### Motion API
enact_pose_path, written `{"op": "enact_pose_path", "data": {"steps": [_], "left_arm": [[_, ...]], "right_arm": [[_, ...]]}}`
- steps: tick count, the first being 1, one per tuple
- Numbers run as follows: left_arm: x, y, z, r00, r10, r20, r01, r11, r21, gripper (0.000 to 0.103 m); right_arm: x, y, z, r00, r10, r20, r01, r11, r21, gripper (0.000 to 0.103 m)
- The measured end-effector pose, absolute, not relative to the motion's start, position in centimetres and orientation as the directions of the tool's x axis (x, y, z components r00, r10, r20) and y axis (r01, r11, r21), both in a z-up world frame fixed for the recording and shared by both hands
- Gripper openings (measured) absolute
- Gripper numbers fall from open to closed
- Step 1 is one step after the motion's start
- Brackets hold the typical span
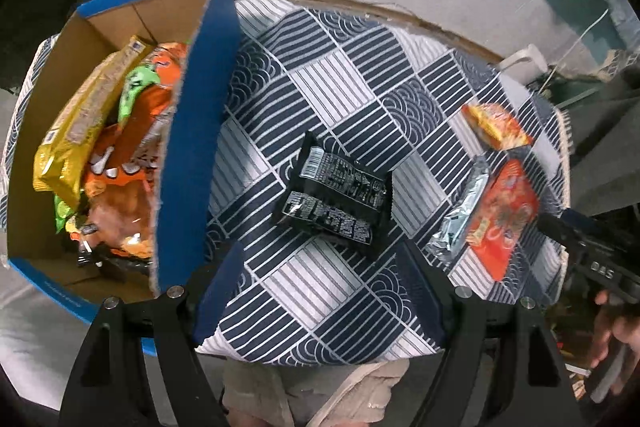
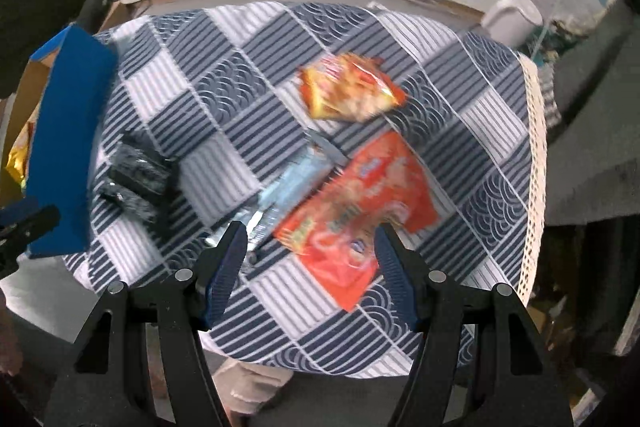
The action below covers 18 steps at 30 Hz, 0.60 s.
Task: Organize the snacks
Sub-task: 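Move both grippers back over the black bag and silver foil bar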
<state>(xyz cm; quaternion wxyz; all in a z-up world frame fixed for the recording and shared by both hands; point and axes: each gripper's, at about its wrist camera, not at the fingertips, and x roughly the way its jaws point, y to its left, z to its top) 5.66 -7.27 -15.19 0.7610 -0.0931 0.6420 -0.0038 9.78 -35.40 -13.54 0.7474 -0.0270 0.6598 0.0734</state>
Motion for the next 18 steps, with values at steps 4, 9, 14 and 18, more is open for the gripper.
{"op": "enact_pose_path", "data": {"steps": [4, 9, 14, 18], "left_arm": [[6.5, -8.5, -16.5, 0.148, -0.108, -0.983, -0.111, 0.986, -0.125, 0.08], [7.4, -9.8, -17.6, 0.139, -0.091, -0.986, -0.141, 0.984, -0.11, 0.08], [8.5, -10.9, -19.0, 0.145, -0.02, -0.989, -0.157, 0.987, -0.043, 0.08], [9.6, -11.1, -20.4, 0.144, -0.037, -0.989, -0.193, 0.979, -0.065, 0.08]], "right_arm": [[9.7, -37.0, -14.8, 0.097, 0.075, -0.992, -0.114, 0.991, 0.064, 0.067], [9.5, -37.4, -16.4, 0.066, 0.078, -0.995, -0.112, 0.991, 0.071, 0.067], [9.5, -36.6, -17.9, 0.038, 0.092, -0.995, -0.122, 0.989, 0.087, 0.067], [9.9, -36.0, -19.0, 0.02, 0.098, -0.995, -0.12, 0.988, 0.095, 0.067]]}}
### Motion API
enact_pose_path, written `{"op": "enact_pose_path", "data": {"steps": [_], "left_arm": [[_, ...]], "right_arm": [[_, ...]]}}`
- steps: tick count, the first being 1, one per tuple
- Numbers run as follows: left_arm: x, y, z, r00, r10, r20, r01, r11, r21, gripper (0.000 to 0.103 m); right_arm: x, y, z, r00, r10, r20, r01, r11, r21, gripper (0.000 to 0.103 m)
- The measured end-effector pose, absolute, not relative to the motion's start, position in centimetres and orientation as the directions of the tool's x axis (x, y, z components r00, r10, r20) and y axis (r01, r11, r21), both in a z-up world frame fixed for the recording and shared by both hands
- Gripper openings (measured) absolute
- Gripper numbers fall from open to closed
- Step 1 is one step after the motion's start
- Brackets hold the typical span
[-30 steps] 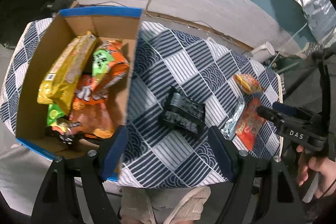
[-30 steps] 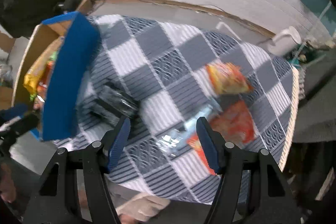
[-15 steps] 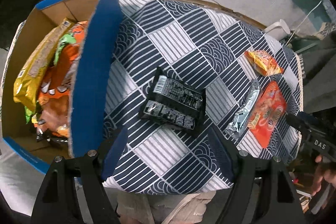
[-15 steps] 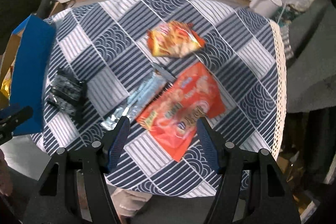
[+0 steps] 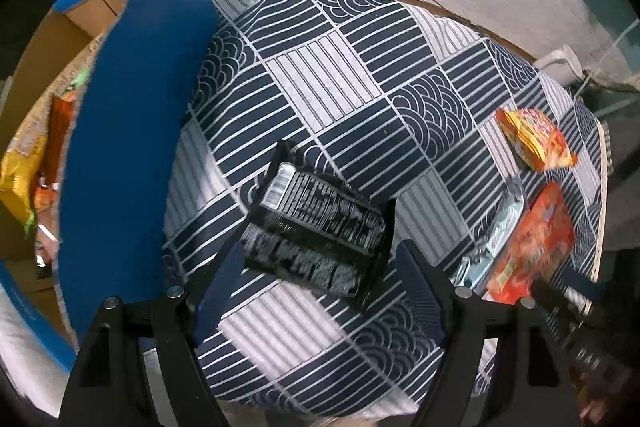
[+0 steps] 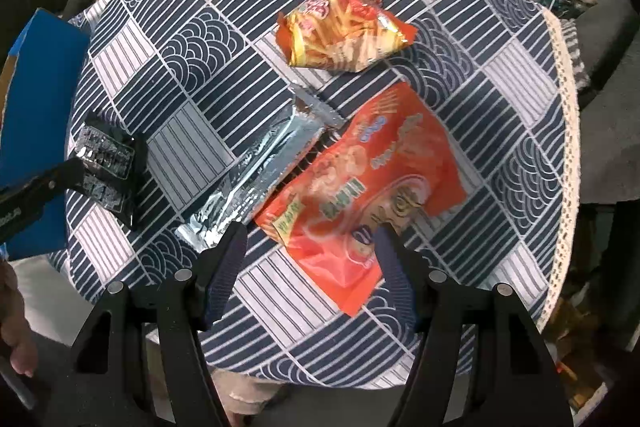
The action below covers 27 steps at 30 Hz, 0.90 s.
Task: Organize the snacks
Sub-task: 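Move both grippers back over the black bag and silver foil bar, then grasp the black bag with the left gripper while the right grasps the silver foil bar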
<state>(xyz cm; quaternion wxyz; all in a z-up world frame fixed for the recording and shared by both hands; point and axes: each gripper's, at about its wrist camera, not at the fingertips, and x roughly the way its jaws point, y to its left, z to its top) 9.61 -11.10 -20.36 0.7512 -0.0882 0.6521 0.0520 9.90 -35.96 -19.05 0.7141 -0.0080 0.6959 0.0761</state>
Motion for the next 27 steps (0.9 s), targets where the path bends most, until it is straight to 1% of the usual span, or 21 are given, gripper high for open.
{"op": "enact_pose_path", "data": {"steps": [5, 9, 16, 18, 20, 24, 27], "left_arm": [[10.9, -11.2, -21.5, 0.151, -0.009, -0.988, -0.23, 0.972, -0.044, 0.08], [11.8, -11.6, -22.6, 0.136, -0.014, -0.991, -0.234, 0.971, -0.045, 0.08], [12.8, -13.5, -23.4, 0.129, 0.045, -0.991, -0.195, 0.981, 0.02, 0.08], [13.1, -14.4, -23.8, 0.118, 0.047, -0.992, -0.157, 0.987, 0.028, 0.08], [13.2, -16.0, -24.3, 0.094, 0.038, -0.995, -0.065, 0.997, 0.032, 0.08], [12.8, -18.8, -24.4, 0.122, 0.078, -0.989, 0.074, 0.993, 0.088, 0.08], [12.5, -20.3, -24.5, 0.12, 0.06, -0.991, 0.124, 0.99, 0.075, 0.08]], "right_arm": [[10.2, -34.8, -19.7, 0.004, 0.091, -0.996, -0.165, 0.982, 0.089, 0.067], [10.3, -34.5, -19.8, 0.002, 0.097, -0.995, -0.184, 0.978, 0.096, 0.067], [10.8, -35.7, -20.1, -0.012, 0.111, -0.994, -0.16, 0.981, 0.112, 0.067], [10.9, -36.3, -20.4, -0.019, 0.111, -0.994, -0.152, 0.982, 0.113, 0.067], [10.9, -36.8, -20.5, -0.025, 0.11, -0.994, -0.144, 0.983, 0.112, 0.067], [10.7, -37.8, -20.2, -0.024, 0.111, -0.994, -0.138, 0.984, 0.113, 0.067], [10.9, -37.8, -19.9, -0.018, 0.113, -0.993, -0.135, 0.984, 0.114, 0.067]]}}
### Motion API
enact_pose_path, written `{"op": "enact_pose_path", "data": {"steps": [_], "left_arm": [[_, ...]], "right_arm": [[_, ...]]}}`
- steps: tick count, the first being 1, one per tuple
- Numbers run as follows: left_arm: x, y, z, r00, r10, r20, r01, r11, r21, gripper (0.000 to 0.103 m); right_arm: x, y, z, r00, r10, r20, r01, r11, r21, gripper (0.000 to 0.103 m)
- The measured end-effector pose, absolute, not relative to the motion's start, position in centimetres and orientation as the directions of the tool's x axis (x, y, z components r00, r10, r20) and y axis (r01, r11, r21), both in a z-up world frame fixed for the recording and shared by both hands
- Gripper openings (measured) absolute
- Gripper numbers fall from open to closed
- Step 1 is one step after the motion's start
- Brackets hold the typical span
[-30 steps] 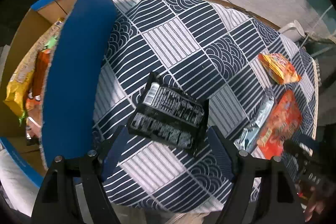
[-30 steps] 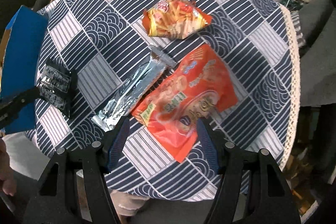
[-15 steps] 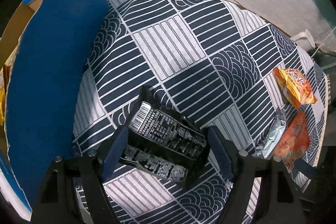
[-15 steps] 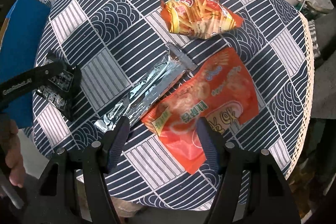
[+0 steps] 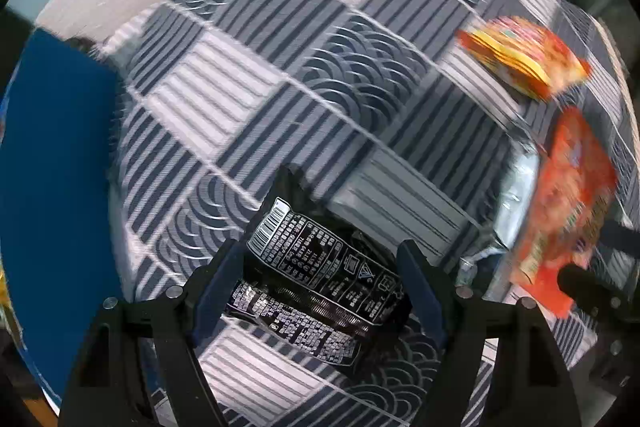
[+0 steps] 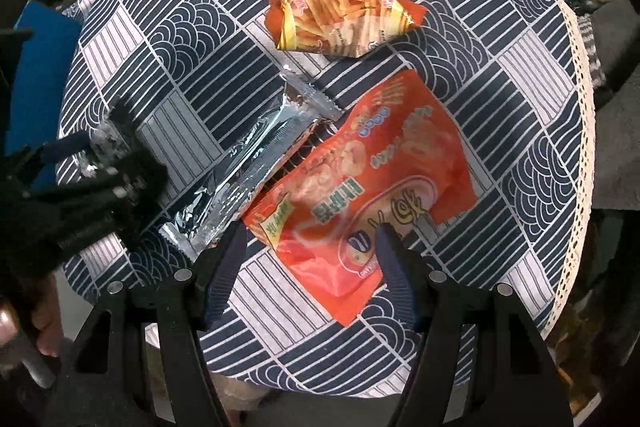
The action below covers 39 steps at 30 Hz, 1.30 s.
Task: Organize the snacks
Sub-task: 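Grasp the black bag with the left gripper while the right grasps the silver foil bar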
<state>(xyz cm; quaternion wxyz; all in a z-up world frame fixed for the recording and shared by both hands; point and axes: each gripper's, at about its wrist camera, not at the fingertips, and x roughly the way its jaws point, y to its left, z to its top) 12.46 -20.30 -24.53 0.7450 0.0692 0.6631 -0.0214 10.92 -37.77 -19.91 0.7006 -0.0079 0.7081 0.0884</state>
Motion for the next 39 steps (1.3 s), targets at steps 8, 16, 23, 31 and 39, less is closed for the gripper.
{"op": "enact_pose_path", "data": {"steps": [8, 16, 23, 31, 39], "left_arm": [[11.0, -23.5, -23.9, 0.127, -0.007, -0.992, 0.211, 0.977, 0.021, 0.08], [10.6, -22.2, -22.3, 0.111, -0.062, -0.992, 0.149, 0.988, -0.045, 0.08], [8.1, -17.6, -21.2, 0.08, -0.043, -0.996, -0.099, 0.994, -0.051, 0.08], [6.8, -14.9, -22.1, 0.075, -0.14, -0.987, -0.229, 0.961, -0.153, 0.08], [7.9, -15.6, -24.2, 0.037, -0.107, -0.994, -0.293, 0.949, -0.113, 0.08]], "right_arm": [[9.8, -39.8, -18.8, -0.005, 0.099, -0.995, -0.129, 0.987, 0.099, 0.067], [9.0, -40.5, -18.0, 0.0, 0.091, -0.996, -0.125, 0.988, 0.09, 0.067], [8.7, -38.8, -17.1, 0.004, 0.096, -0.995, -0.162, 0.982, 0.094, 0.067], [8.2, -36.5, -17.4, 0.005, 0.085, -0.996, -0.206, 0.975, 0.082, 0.067], [7.6, -36.5, -18.2, -0.007, 0.072, -0.997, -0.218, 0.973, 0.072, 0.067]]}}
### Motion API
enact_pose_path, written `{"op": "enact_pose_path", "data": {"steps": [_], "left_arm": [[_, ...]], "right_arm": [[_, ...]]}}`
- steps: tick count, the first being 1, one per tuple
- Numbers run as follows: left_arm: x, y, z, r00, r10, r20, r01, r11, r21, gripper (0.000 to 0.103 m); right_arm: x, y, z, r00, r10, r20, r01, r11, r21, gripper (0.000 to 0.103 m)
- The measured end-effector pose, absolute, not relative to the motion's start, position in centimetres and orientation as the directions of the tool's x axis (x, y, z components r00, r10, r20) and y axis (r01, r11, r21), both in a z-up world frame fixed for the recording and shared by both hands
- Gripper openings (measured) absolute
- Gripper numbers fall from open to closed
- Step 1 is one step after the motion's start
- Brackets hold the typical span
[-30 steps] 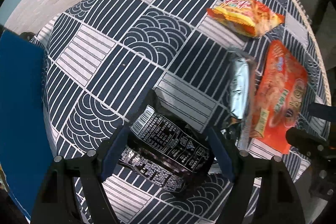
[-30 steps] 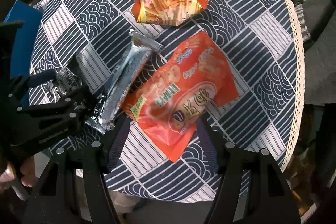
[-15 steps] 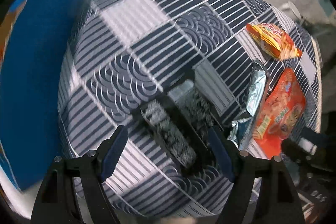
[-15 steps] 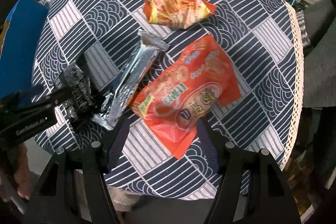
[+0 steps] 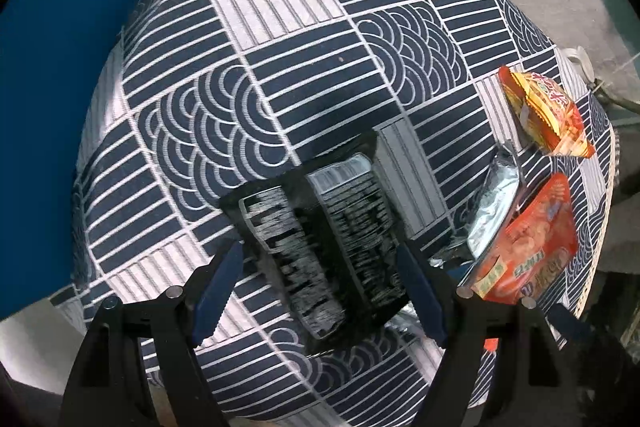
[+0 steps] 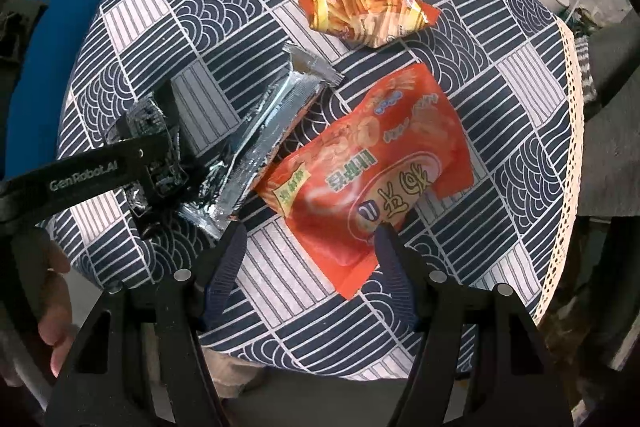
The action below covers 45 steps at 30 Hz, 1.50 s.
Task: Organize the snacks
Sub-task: 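Grasp the black bag with the left gripper while the right grasps the silver foil bar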
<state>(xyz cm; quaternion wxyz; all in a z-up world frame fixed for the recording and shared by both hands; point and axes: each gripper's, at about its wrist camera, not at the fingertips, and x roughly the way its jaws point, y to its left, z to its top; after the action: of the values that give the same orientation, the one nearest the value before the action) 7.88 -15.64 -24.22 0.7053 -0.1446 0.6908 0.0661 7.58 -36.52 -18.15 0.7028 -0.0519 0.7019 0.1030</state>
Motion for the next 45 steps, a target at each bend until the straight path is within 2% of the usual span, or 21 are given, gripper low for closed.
{"op": "enact_pose_path", "data": {"steps": [5, 8, 12, 15, 21, 31, 45], "left_arm": [[9.0, -18.2, -24.6, 0.043, -0.08, -0.996, -0.26, 0.962, -0.089, 0.081], [9.4, -19.0, -25.1, 0.034, -0.072, -0.997, -0.233, 0.969, -0.078, 0.086], [9.0, -19.8, -26.2, 0.014, -0.084, -0.996, -0.166, 0.983, -0.085, 0.087], [9.9, -21.9, -26.7, 0.046, -0.061, -0.997, -0.115, 0.991, -0.066, 0.073], [10.0, -21.3, -26.2, 0.051, -0.1, -0.994, -0.059, 0.993, -0.103, 0.062], [10.1, -16.9, -24.2, 0.092, -0.05, -0.995, 0.035, 0.998, -0.047, 0.061], [11.5, -13.5, -23.4, 0.149, -0.039, -0.988, 0.063, 0.998, -0.03, 0.061]], "right_arm": [[7.9, -38.5, -19.1, -0.02, 0.077, -0.997, -0.206, 0.975, 0.079, 0.067], [8.1, -39.1, -19.6, -0.027, 0.079, -0.996, -0.199, 0.976, 0.083, 0.067], [8.0, -40.0, -20.6, -0.033, 0.085, -0.996, -0.191, 0.977, 0.089, 0.067], [7.9, -40.2, -21.1, -0.037, 0.085, -0.996, -0.188, 0.978, 0.09, 0.067], [7.9, -40.0, -21.5, -0.026, 0.108, -0.994, -0.179, 0.978, 0.111, 0.067], [11.2, -38.2, -21.5, 0.034, 0.195, -0.98, -0.091, 0.977, 0.192, 0.067], [15.9, -34.2, -24.8, -0.021, 0.184, -0.983, -0.031, 0.982, 0.185, 0.067]]}}
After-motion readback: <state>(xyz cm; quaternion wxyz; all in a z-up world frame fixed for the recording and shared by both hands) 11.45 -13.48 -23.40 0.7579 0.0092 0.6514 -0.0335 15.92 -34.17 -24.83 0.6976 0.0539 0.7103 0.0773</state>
